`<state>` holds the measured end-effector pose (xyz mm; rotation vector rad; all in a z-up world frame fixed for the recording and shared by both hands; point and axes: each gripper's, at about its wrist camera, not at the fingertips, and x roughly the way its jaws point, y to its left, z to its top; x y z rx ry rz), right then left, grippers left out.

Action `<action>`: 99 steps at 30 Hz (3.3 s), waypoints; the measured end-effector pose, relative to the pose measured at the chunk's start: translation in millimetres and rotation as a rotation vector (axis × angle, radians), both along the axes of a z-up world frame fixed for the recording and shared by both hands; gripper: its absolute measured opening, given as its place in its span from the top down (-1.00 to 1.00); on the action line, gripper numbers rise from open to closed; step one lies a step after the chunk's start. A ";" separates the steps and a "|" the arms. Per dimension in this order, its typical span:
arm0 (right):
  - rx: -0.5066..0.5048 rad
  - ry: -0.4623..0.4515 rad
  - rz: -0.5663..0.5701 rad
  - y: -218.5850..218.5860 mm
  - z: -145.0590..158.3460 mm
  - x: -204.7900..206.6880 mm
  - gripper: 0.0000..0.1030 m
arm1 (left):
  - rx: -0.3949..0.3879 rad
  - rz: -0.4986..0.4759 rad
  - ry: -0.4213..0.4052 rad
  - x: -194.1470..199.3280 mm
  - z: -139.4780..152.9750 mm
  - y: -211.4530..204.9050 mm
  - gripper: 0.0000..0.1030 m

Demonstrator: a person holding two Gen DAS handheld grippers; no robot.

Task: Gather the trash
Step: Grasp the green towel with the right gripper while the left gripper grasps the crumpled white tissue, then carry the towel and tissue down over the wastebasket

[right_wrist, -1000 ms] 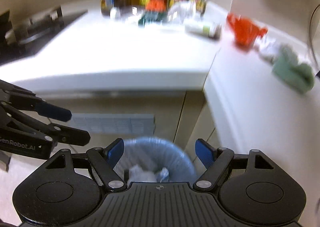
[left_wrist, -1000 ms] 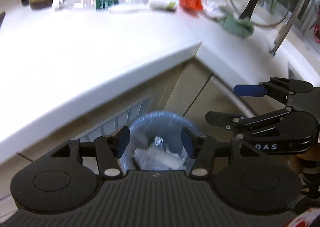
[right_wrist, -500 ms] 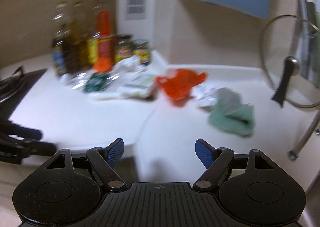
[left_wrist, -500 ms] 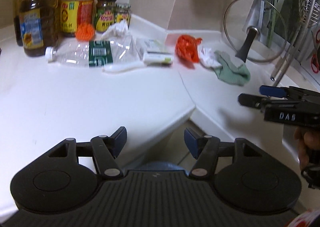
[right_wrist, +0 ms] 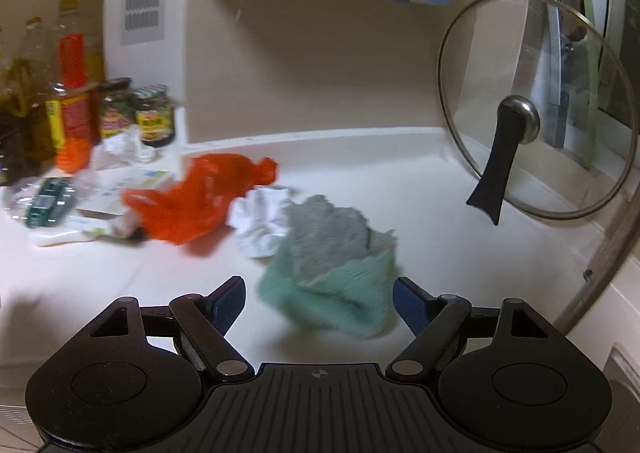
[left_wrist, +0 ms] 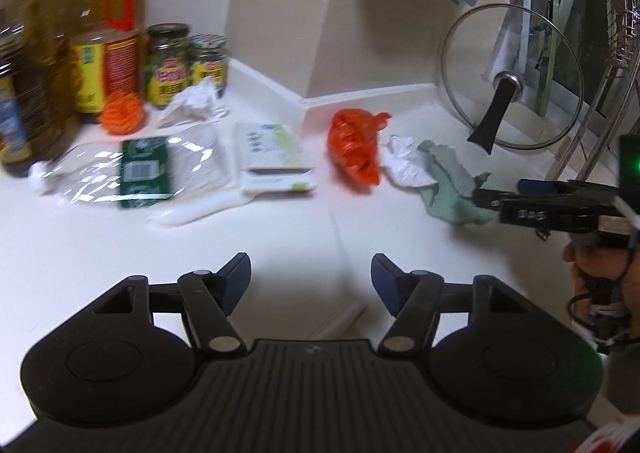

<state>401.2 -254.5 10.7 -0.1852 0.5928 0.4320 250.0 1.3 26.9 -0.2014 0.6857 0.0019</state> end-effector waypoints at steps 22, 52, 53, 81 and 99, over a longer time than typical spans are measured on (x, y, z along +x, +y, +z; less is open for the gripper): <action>0.182 0.095 -0.012 -61.7 -22.3 50.6 0.62 | 0.129 -0.132 -0.021 146.3 -15.8 -106.2 -0.21; 0.188 0.206 0.082 -105.4 -19.2 5.5 0.62 | 0.418 -0.660 0.004 177.4 -62.5 -170.8 0.09; 0.185 0.203 0.079 -104.9 -19.0 3.0 0.62 | 0.405 -0.644 0.005 176.8 -62.2 -169.8 0.30; 0.155 0.208 0.266 -3.6 14.0 -185.1 0.62 | -0.004 -0.293 0.140 -89.9 -40.5 -30.9 0.81; -0.118 0.384 0.360 72.2 -94.0 -248.5 0.62 | -0.053 -0.186 0.387 -156.1 -142.0 8.5 0.81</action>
